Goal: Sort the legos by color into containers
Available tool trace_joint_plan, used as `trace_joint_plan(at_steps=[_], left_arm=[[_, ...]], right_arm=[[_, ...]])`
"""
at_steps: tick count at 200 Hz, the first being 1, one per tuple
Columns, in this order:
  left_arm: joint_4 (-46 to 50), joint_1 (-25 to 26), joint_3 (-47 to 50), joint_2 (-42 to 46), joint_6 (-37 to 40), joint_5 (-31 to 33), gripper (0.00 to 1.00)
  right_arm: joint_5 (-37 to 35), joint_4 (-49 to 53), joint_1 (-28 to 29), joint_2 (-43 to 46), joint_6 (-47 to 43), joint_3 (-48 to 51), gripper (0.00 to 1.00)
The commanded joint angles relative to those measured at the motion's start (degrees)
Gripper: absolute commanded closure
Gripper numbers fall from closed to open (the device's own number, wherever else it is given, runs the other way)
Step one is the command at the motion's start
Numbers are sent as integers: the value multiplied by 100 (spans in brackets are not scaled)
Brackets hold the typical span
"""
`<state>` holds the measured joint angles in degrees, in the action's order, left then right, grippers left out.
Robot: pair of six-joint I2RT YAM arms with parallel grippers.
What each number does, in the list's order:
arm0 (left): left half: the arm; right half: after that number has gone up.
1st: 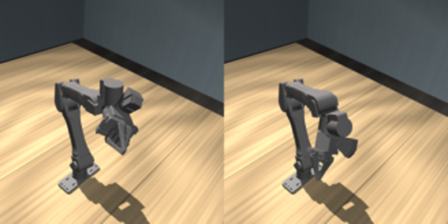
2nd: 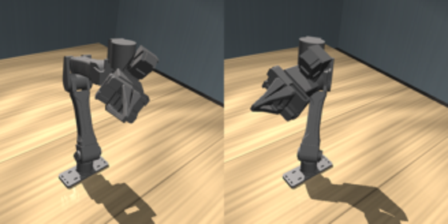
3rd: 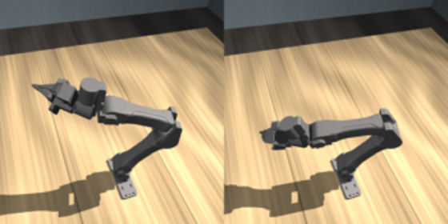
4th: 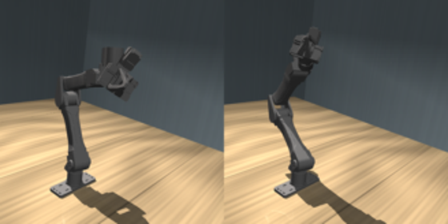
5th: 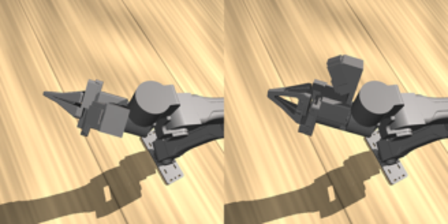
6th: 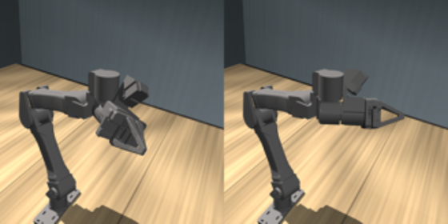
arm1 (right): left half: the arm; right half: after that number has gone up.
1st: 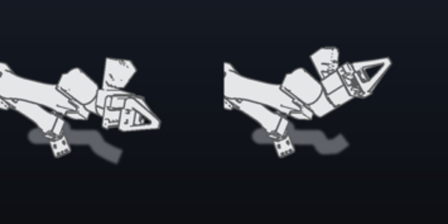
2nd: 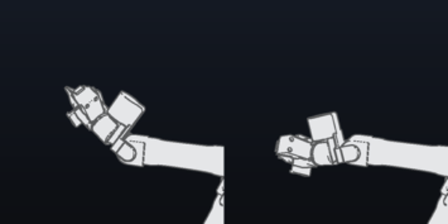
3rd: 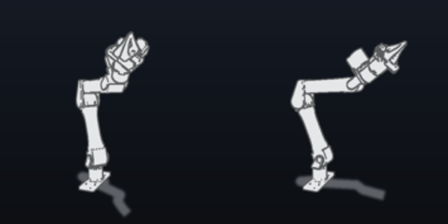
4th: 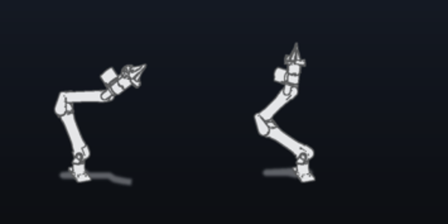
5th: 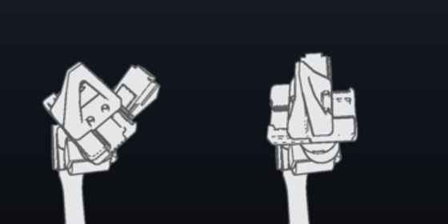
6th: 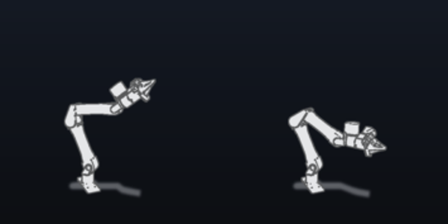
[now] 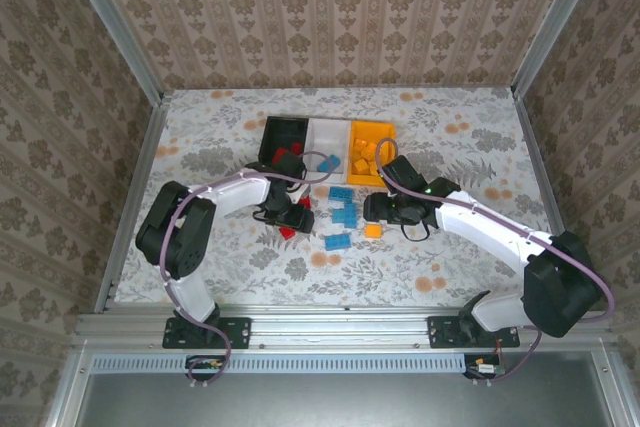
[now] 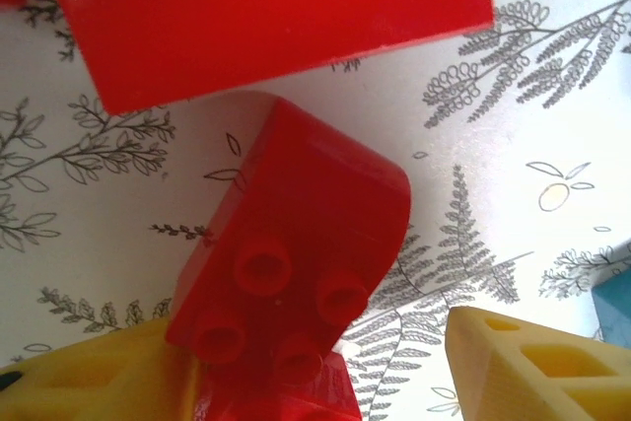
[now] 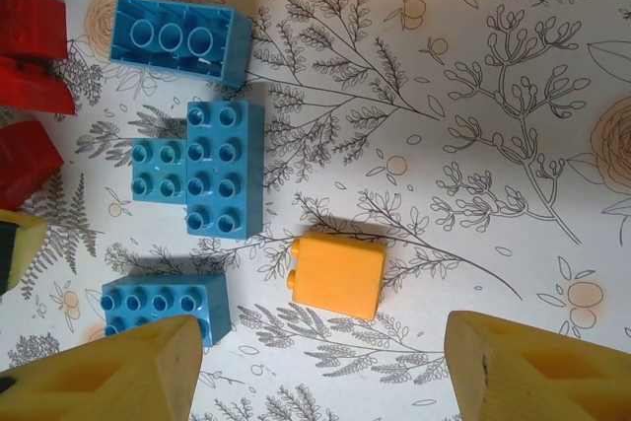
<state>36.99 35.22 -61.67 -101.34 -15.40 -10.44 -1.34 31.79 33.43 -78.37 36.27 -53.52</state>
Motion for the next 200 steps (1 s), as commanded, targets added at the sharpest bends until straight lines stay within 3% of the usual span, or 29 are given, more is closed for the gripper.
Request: trace_joint_plan(at_steps=[1, 113, 200], left_arm=[[84, 20, 24, -171, -62, 191, 37], [478, 160, 360, 220, -113, 417, 38], [531, 156, 449, 205, -130, 382, 63]], right_arm=[[64, -85, 34, 69, 108, 108, 32], [134, -331, 58, 36, 135, 193, 32], [55, -314, 74, 143, 165, 285, 33]])
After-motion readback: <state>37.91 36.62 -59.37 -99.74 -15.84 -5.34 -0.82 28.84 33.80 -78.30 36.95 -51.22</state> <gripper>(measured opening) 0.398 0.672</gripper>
